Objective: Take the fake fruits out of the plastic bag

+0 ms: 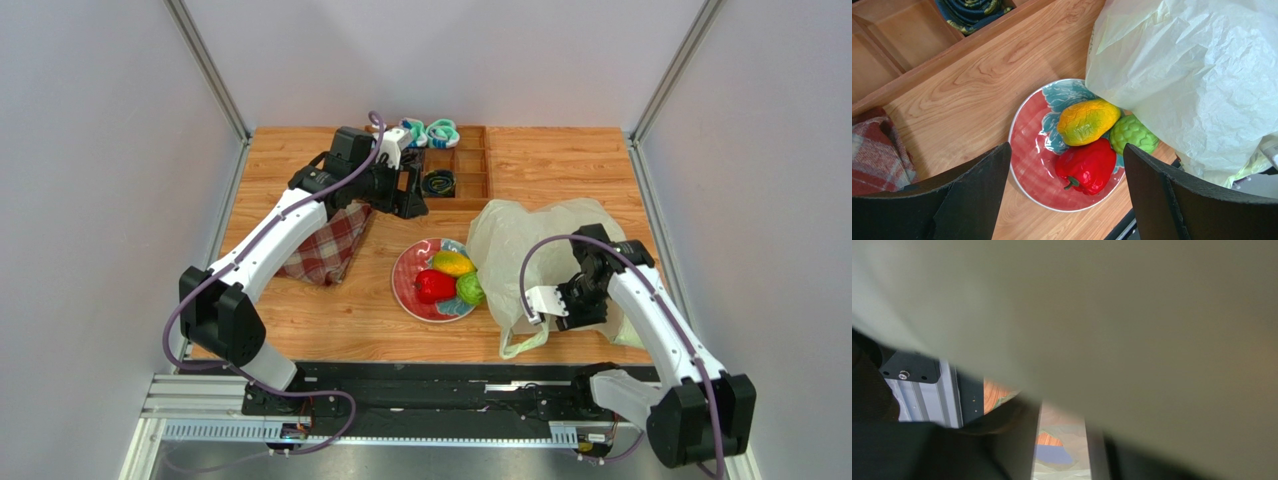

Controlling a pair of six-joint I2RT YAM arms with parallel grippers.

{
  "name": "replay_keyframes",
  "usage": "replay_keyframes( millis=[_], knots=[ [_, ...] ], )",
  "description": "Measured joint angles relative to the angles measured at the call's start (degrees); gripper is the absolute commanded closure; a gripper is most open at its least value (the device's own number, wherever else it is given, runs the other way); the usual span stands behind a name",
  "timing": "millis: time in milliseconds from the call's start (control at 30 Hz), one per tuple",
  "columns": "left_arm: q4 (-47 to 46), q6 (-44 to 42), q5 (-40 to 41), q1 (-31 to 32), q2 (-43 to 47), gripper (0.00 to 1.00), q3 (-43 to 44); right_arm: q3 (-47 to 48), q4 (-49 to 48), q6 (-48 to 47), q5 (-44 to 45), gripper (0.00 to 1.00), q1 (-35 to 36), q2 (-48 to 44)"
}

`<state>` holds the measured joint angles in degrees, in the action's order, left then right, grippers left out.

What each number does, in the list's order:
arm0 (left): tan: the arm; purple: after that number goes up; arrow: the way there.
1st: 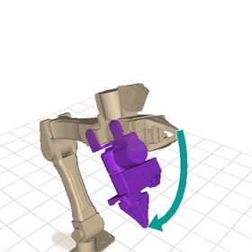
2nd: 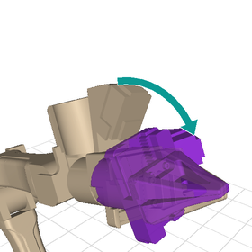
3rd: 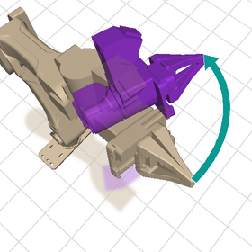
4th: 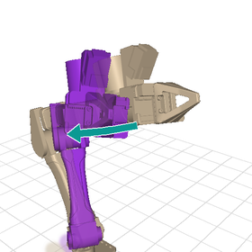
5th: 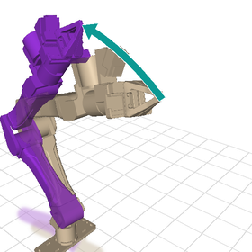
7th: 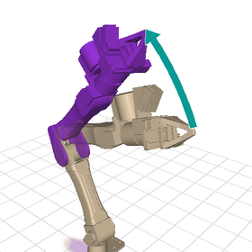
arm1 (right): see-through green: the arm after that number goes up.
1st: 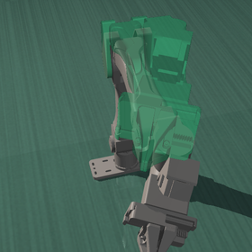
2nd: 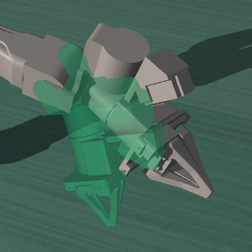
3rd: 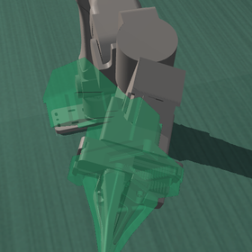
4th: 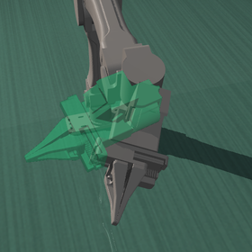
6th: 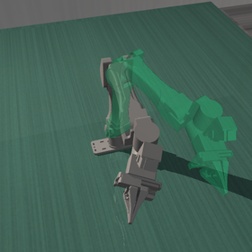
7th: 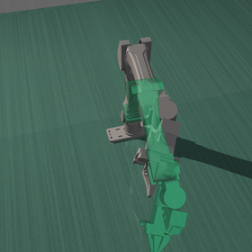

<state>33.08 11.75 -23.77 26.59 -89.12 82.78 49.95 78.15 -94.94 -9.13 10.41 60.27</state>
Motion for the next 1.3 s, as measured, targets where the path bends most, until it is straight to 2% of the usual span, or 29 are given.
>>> replay_keyframes(
  millis=[67,167,333,467,533,567,633,733,833,967,1033,1200,1300],
  knots=[
    [0.2,-0.4,0.3,0.0,0.0,0.09,0.0,1.2,0.1,-1.2,0.1,0.35,0.0,3.5],
    [0.4,-0.9,0.9,0.0,0.0,0.09,0.0,3.7,-0.6,-3.1,0.5,0.29,0.1,7.9],
    [0.4,-1.9,1.7,0.0,0.0,0.09,-0.3,3.6,-3.6,-6.7,0.9,0.26,0.1,9.9],
    [0.6,-2.4,2.3,0.0,0.0,0.09,-0.7,-3.0,-10.7,-9.5,2.0,0.27,1.1,10.3],
    [0.6,-2.8,2.5,0.0,0.0,0.09,-0.7,-7.9,-16.4,-10.4,2.5,0.34,1.3,10.3],
    [0.6,-3.0,2.7,0.0,0.0,0.09,-0.7,-9.7,-18.7,-10.8,2.9,0.54,1.4,10.4],
    [0.7,-3.2,2.9,0.0,0.0,0.09,-0.7,-13.1,-24.5,-11.6,3.8,0.79,1.5,10.9],
    [0.9,-3.4,3.1,0.0,0.0,0.09,-0.7,-13.8,-27.8,-10.9,5.5,0.9,1.4,11.5],
    [1.0,-3.7,3.4,0.0,0.0,0.09,-0.7,-7.7,-23.4,-9.3,5.2,1.0,0.8,10.6],
    [1.0,-3.7,3.3,0.0,0.0,0.09,-1.0,6.1,-13.0,-8.0,1.0,1.0,0.3,4.0],
    [1.0,-3.7,3.2,0.0,0.0,0.09,-1.0,10.1,-10.1,-8.1,-1.5,1.0,0.3,-1.4],
    [1.0,-3.1,2.6,0.0,-1.6,0.09,0.3,13.6,-4.3,-8.7,-6.2,1.0,0.3,-14.2],
    [0.9,-2.6,1.8,0.0,-3.3,0.09,1.7,14.5,-1.4,-7.2,-8.9,1.0,0.3,-17.5]
  ],
)
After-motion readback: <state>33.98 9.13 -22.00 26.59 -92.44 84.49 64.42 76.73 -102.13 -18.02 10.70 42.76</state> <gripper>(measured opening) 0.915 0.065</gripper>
